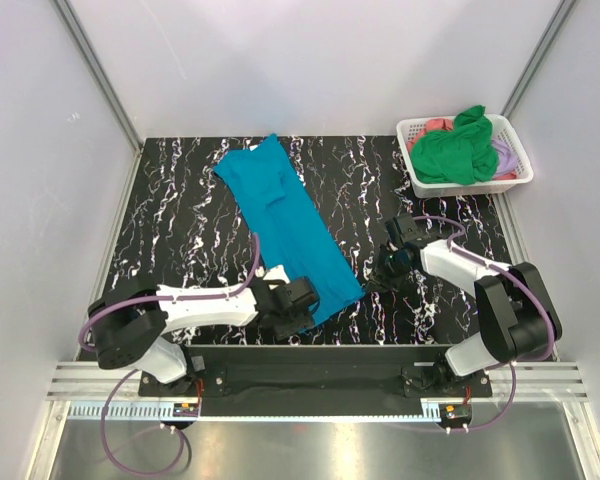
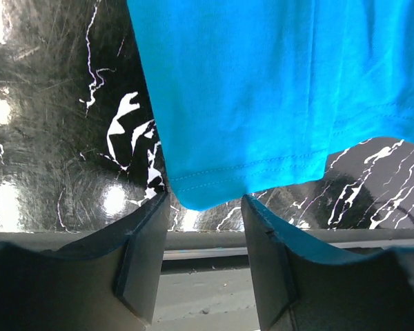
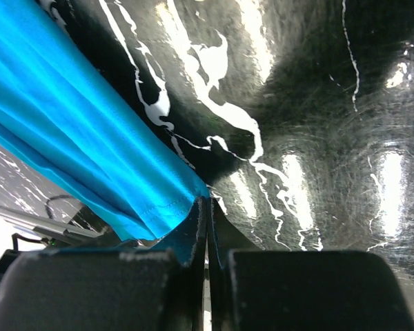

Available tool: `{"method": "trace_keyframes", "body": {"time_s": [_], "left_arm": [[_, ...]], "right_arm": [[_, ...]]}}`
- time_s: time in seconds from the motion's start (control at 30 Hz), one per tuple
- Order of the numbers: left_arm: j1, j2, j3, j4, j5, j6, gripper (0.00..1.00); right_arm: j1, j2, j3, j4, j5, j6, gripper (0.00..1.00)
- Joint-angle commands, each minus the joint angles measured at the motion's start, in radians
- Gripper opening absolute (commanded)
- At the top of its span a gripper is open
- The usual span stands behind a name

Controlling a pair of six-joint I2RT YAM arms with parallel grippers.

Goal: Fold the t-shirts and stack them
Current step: Fold the tshirt

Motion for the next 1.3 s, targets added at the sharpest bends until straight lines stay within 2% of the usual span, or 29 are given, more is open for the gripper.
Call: {"method": "trace_keyframes", "body": {"time_s": [0.0,0.13,0.37,0.5,0.73,0.97,1.17,1.27], "left_arm": [[-0.010,0.007,0.028,-0.002,-0.067,-0.039,0.51],[-0.024,-0.003,0.036,-0.034,-0.103,-0.075,0.49],[-0.079,-0.079,0.007,-0.046,-0.152,-0.148,0.52],[-0.086,-0.095,-0.036,-0.020,-0.143,-0.186,0.50],[-0.090,-0.066,-0.027,-0.031,-0.150,-0.204,0.46],[-0.093,-0.084,-0.078,-0.008,-0.144,-0.264,0.45],[-0.099,-0.050,-0.053,-0.025,-0.150,-0.261,0.40],[-0.104,-0.015,-0.035,-0.008,-0.147,-0.244,0.31]], "right_arm": [[0.007,-0.030,-0.014,-0.015,-0.012,-0.023,0.00],[0.007,-0.041,-0.018,-0.015,-0.008,-0.023,0.00],[0.008,-0.038,-0.015,-0.018,-0.020,-0.028,0.00],[0.007,-0.039,-0.015,-0.020,-0.021,-0.028,0.00],[0.007,-0.041,-0.020,-0.011,-0.027,-0.025,0.00],[0.008,-0.041,-0.021,-0.014,-0.032,-0.030,0.00],[0.007,-0.038,-0.014,-0.012,-0.040,-0.031,0.00],[0.007,-0.039,-0.017,-0.010,-0.038,-0.036,0.00]]}}
